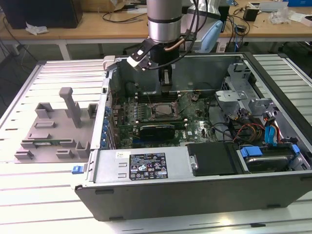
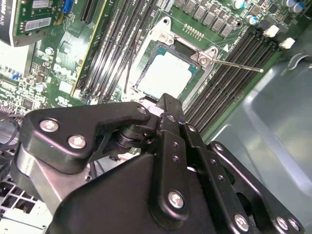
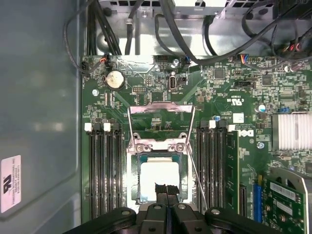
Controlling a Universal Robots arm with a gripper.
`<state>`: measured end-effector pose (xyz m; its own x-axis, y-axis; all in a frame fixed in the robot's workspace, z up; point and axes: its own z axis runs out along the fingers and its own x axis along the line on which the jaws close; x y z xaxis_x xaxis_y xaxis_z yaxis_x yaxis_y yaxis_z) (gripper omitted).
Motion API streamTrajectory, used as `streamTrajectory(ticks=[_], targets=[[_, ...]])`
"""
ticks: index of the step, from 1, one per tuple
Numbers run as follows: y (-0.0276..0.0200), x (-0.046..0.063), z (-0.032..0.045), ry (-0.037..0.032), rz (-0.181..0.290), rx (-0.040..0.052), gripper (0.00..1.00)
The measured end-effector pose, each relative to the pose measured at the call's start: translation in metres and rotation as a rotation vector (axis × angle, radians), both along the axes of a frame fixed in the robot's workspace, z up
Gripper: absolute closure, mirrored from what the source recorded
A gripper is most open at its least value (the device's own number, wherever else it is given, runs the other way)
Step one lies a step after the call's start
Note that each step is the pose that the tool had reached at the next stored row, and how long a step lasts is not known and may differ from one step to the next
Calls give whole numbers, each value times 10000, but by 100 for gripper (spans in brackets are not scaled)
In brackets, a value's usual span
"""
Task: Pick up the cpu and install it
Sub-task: 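Place the cpu into insertion slot, then close the cpu cover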
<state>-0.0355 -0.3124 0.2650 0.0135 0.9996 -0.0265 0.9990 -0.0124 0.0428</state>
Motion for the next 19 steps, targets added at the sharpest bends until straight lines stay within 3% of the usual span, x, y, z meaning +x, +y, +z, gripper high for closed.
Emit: streamTrajectory(ticks=[19], targets=[[0, 0, 6, 1, 0, -2, 89]])
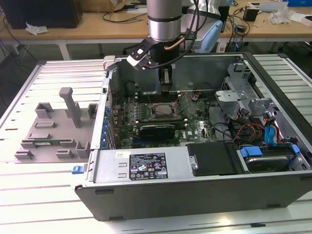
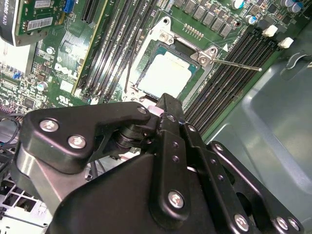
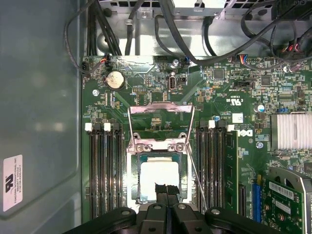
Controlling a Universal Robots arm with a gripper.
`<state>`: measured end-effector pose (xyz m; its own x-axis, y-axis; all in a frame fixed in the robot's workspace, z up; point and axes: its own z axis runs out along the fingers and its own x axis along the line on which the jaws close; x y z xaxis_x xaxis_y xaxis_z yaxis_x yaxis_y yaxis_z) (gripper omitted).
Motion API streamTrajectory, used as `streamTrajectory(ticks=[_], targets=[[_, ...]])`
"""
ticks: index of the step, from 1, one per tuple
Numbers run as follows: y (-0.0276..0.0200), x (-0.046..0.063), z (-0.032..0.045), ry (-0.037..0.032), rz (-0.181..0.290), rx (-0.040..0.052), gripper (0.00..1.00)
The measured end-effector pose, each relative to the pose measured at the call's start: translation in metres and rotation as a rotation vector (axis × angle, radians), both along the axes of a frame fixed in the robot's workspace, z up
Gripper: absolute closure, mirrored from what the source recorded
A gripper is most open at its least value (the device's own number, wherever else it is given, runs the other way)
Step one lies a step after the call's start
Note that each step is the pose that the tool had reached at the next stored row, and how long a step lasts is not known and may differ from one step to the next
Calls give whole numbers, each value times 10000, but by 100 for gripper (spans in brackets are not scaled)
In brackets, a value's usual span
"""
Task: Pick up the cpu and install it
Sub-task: 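Close the cpu cover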
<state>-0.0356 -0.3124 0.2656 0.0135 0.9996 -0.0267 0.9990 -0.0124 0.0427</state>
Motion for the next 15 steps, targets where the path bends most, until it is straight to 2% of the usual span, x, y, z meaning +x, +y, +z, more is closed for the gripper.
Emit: streamTrajectory(ticks=[4, 6, 7, 11, 15], targets=[[0, 0, 27, 0, 0, -2, 89], [0, 0, 173, -1, 0, -1, 89], [0, 0, 218, 0, -1, -2, 89], [1, 0, 331, -1, 0, -1, 89], [1, 0, 336, 0, 1, -2, 89]])
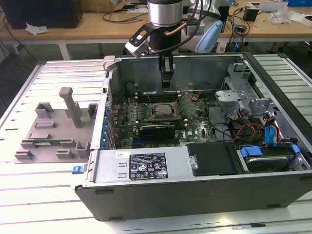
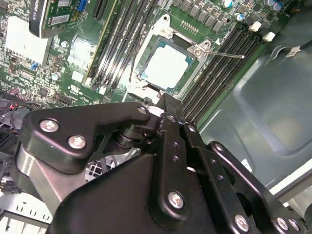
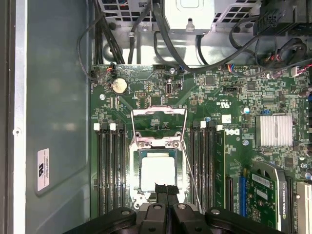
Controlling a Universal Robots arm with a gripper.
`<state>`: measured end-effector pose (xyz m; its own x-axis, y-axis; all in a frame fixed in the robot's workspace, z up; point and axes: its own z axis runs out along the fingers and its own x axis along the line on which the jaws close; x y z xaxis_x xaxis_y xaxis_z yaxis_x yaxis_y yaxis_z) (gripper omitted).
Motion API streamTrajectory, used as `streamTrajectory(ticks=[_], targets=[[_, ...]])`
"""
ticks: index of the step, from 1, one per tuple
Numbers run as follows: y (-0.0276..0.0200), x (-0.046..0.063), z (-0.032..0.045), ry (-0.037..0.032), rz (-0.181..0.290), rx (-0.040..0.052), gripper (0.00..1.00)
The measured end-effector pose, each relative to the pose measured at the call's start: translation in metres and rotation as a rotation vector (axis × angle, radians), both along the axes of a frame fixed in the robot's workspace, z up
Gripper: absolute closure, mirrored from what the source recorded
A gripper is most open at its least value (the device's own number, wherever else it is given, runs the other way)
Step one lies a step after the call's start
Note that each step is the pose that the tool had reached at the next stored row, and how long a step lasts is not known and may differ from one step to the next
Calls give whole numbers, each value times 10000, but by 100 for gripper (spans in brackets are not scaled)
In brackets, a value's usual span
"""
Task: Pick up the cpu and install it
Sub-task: 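Close the cpu cover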
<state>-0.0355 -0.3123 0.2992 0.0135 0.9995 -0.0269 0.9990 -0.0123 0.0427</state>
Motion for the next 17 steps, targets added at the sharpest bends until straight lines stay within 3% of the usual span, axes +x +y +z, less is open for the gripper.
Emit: streamTrajectory(ticks=[17], targets=[[0, 214, 0, 0, -1, 0, 89]])
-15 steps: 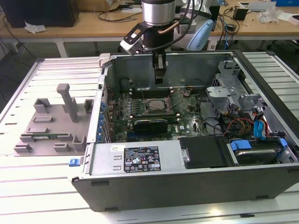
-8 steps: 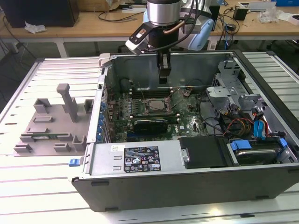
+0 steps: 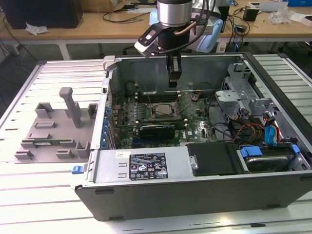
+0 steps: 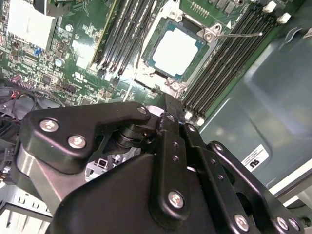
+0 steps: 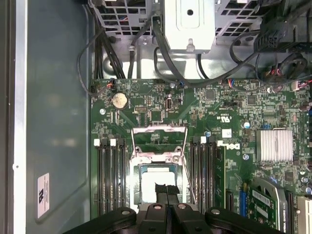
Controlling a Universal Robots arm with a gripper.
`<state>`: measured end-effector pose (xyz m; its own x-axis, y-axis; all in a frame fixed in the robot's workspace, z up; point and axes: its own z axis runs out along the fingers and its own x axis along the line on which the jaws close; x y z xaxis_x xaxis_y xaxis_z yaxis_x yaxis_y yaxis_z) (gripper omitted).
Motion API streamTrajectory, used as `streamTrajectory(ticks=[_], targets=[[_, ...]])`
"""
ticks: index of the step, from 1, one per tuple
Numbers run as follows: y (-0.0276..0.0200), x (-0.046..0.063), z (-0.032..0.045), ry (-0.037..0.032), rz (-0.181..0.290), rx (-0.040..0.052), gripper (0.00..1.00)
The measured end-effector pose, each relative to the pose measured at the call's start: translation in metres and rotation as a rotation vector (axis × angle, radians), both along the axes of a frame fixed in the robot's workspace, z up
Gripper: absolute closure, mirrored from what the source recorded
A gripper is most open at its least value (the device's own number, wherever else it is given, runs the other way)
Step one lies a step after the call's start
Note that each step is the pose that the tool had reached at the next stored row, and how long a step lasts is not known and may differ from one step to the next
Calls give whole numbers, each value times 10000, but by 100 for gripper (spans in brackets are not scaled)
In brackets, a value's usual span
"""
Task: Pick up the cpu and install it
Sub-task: 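Close the cpu cover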
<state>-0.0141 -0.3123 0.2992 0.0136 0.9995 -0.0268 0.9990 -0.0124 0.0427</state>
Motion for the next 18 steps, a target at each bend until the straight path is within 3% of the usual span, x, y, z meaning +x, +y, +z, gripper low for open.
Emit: streamTrajectory(ticks=[10, 15, 18], targets=[[0, 210, 0, 1, -1, -2, 89], [0, 371, -36, 0, -11, -2, 89], [0, 372, -37, 1, -14, -1, 89]])
